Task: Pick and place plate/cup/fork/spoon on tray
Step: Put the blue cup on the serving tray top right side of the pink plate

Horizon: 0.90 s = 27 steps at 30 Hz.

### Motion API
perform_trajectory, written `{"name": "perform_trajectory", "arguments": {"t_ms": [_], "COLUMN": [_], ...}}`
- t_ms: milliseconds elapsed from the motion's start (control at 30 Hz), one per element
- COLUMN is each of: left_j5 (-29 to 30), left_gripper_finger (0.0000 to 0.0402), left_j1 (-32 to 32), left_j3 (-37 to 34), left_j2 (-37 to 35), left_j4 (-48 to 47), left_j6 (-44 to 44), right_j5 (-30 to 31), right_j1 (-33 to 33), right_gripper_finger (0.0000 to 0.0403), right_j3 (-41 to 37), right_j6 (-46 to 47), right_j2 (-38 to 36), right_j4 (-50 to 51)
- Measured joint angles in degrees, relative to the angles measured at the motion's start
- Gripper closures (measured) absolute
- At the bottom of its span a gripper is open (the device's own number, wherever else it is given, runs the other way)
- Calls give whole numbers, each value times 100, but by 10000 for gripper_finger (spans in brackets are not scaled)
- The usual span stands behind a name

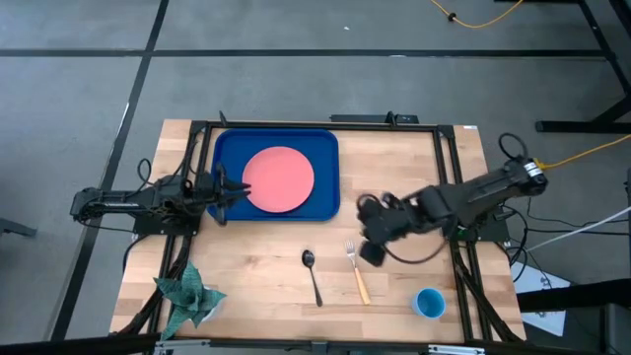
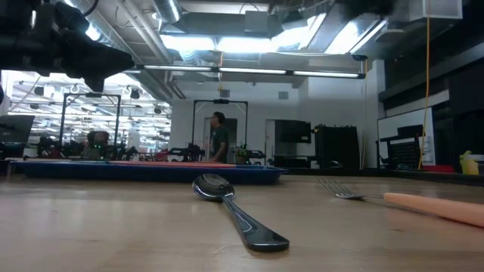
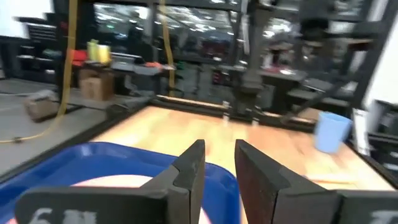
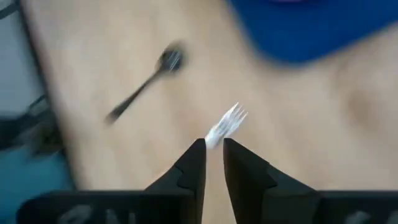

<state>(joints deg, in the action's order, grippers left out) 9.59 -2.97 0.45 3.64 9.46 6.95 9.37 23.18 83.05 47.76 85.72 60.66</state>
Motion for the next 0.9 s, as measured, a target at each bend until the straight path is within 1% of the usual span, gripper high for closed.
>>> {"name": "perform_trajectory", "arguments": {"t_ms": [67,167,233,333,400,500,633,700,800,900], "left_j5": [334,698,784,760,740,738,734,732,732,732], "left_gripper_finger": [321,321,321,321,321,321,321,321,321,321], "left_j1": [-2,-2,-2,-2,0,-1,-2,-2,0,-2], "left_j3": [-2,0,-2,-2,-2,0,0,-2,-2,-2], "left_j2": [1,2,2,2,2,1,0,2,1,2], "left_j4": [76,98,98,85,76,24,19,17,19,19], "left_j6": [-116,-661,-828,-860,-860,-857,-826,-696,-574,-571], "right_j5": [-390,-755,-803,-780,-691,-613,-200,-107,-493,-1114], "right_j1": [342,929,1372,2042,2417,2847,3331,3514,3726,3839], "right_gripper_finger": [342,342,342,342,342,342,342,342,342,342], "right_j3": [0,0,2,0,1,0,-64,-223,-549,-906], "right_j6": [669,1331,1652,2558,2946,3024,3157,3164,3009,2999], "right_j2": [-84,-106,-106,-104,-104,-103,-75,-75,-75,-72], "right_j4": [157,277,311,314,398,686,1010,1062,1051,994]}}
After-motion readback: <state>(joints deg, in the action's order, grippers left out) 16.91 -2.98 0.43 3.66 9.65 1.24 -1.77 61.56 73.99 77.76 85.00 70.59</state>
